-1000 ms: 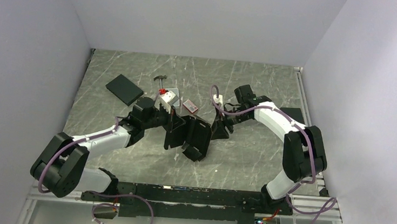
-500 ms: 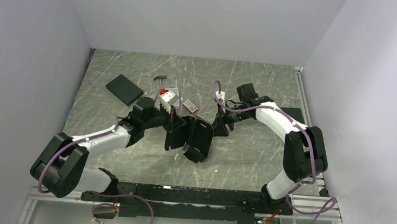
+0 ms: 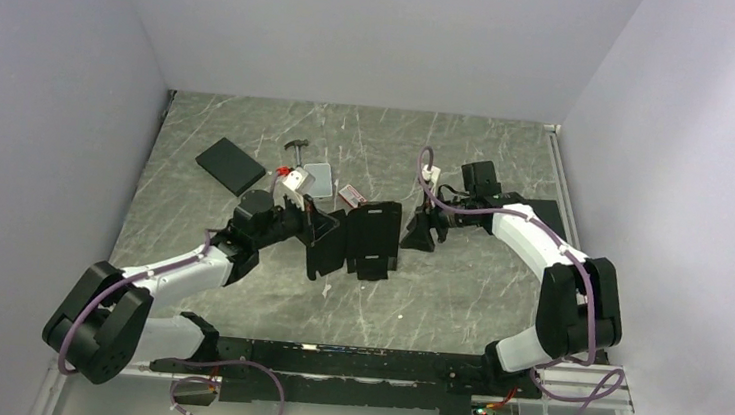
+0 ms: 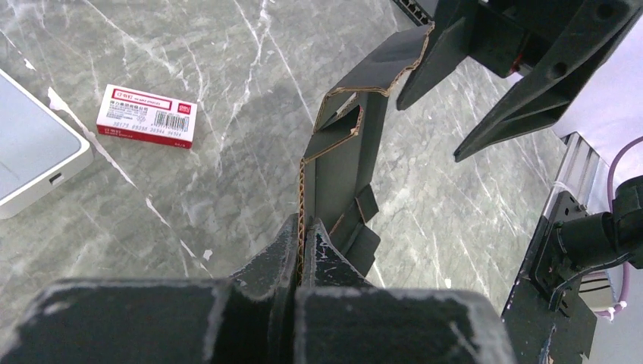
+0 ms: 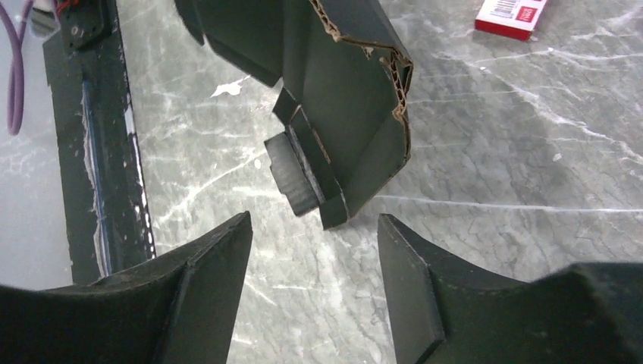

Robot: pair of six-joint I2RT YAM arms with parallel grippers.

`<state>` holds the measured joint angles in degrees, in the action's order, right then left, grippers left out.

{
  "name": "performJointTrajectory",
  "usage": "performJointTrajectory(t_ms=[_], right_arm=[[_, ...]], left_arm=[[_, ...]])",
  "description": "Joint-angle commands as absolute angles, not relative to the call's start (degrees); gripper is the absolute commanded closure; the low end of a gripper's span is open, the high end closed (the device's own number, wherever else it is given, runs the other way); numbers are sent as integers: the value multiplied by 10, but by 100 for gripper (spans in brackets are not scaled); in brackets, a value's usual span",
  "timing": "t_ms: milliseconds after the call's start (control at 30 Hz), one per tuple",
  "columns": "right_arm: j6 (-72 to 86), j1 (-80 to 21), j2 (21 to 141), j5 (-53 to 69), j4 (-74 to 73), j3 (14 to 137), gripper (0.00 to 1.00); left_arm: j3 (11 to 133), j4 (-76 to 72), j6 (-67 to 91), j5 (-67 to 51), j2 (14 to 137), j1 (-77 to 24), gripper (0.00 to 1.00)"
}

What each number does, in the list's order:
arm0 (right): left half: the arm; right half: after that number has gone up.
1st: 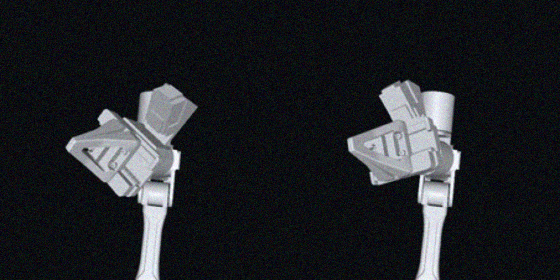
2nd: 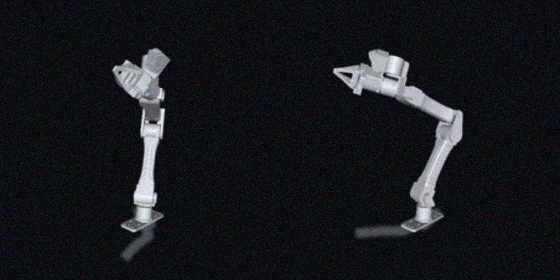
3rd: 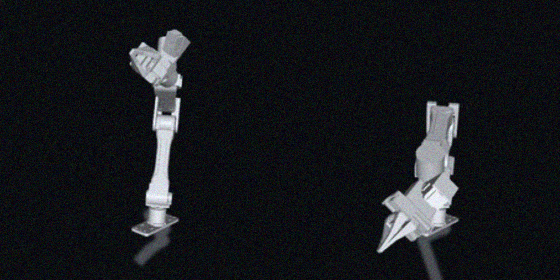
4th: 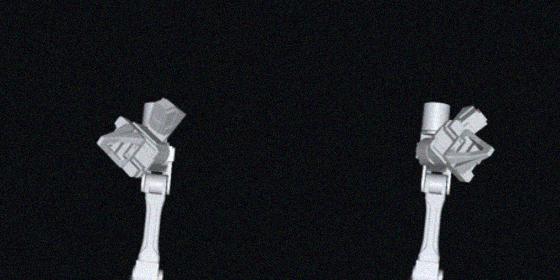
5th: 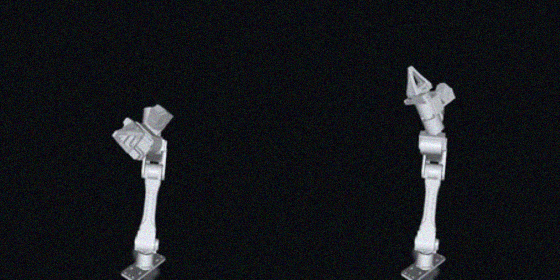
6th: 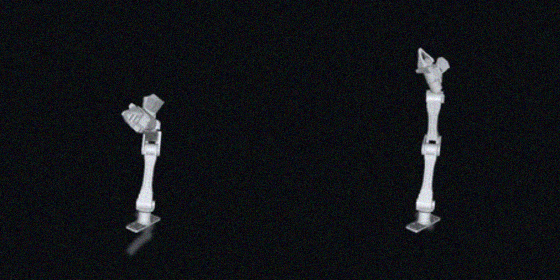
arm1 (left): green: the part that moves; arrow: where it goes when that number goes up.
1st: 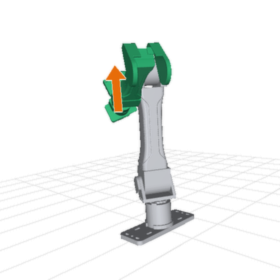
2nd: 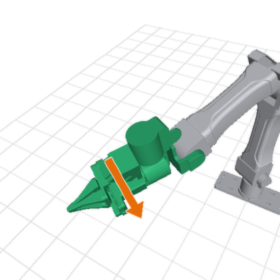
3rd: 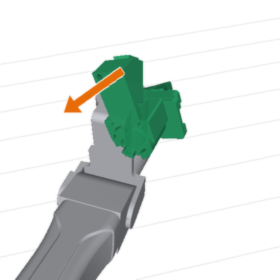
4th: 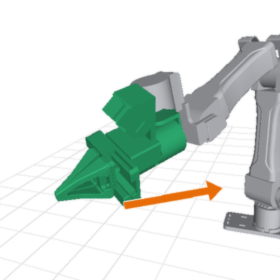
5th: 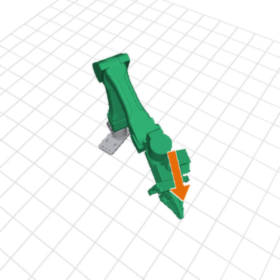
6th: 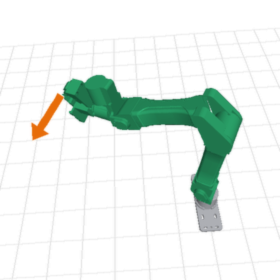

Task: Fold the paper box
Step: Fold the paper box at the center of the board.

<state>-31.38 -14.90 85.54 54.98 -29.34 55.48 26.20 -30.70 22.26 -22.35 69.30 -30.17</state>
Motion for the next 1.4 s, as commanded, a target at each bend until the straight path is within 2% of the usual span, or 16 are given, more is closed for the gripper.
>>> performJointTrajectory(t_ms=[0,67,367,467,600,767,1067,1200,1367], right_arm=[[-224,-149,866,524,-172,536,33],[-193,-145,878,491,-135,538,33],[-133,-143,938,496,-56,549,35],[-119,-150,945,508,-58,556,49],[-90,-159,935,502,-37,547,100],[-47,-198,891,395,-10,532,100],[27,-302,875,105,-18,547,100],[60,-334,895,109,-19,553,100],[90,-360,923,111,-20,568,100]], left_arm=[[270,-361,236,-227,705,-302,100],[272,-364,235,-236,711,-303,100],[272,-368,237,-243,712,-306,100],[271,-377,247,-242,717,-306,100],[267,-392,263,-232,723,-306,100],[273,-392,312,-200,733,-307,100],[322,-324,406,-129,763,-316,100],[354,-291,417,-114,795,-323,100],[414,-182,435,-83,827,-325,100]])
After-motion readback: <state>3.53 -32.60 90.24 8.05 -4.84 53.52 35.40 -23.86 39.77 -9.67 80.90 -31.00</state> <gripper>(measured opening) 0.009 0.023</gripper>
